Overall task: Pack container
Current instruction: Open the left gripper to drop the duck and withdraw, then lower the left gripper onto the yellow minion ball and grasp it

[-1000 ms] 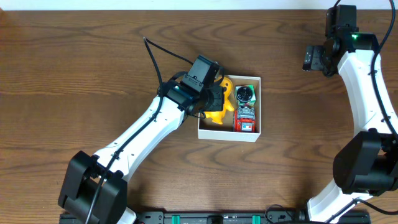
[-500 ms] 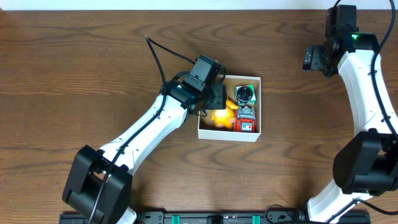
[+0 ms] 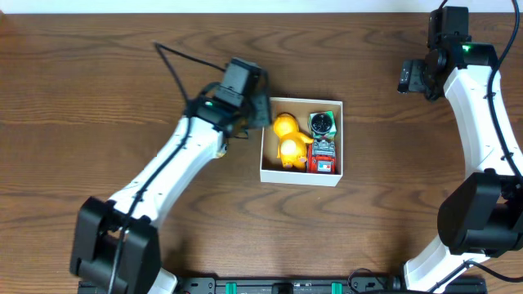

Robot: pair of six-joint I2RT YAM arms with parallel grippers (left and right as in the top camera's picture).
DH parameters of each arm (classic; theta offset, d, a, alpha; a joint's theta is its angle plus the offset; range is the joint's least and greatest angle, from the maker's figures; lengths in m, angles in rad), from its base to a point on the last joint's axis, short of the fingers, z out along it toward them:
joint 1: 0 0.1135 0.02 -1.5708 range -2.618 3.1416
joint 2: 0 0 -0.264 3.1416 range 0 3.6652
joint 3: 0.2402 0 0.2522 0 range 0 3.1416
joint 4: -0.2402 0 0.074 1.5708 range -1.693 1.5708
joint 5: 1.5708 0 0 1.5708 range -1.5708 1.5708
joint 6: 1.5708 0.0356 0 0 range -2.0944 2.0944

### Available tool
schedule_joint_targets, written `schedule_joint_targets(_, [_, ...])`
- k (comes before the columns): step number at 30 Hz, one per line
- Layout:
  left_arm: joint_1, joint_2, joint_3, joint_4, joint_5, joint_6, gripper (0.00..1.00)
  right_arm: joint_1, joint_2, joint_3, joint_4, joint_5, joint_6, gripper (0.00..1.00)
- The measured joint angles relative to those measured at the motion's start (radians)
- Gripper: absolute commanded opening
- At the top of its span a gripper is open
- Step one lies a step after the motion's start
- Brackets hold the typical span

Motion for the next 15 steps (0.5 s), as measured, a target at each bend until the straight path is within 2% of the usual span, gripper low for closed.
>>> schedule_joint_targets(3, [0.047, -0.027, 0.0, -0.09, -0.061, -0.017, 0.72, 0.0, 0.0, 0.0, 0.0, 0.0, 0.0, 0.99])
schedule_joint_targets(9, [0.1, -0.023, -0.002, -0.299, -0.191, -0.038, 0.81, 0.0, 0.0, 0.0, 0.0, 0.0, 0.0, 0.99])
schedule_joint_targets(15, [0.121, 0.014, -0.002, -0.297, -0.309, -0.039, 0.83, 0.0, 0.0, 0.0, 0.0, 0.0, 0.0, 0.99])
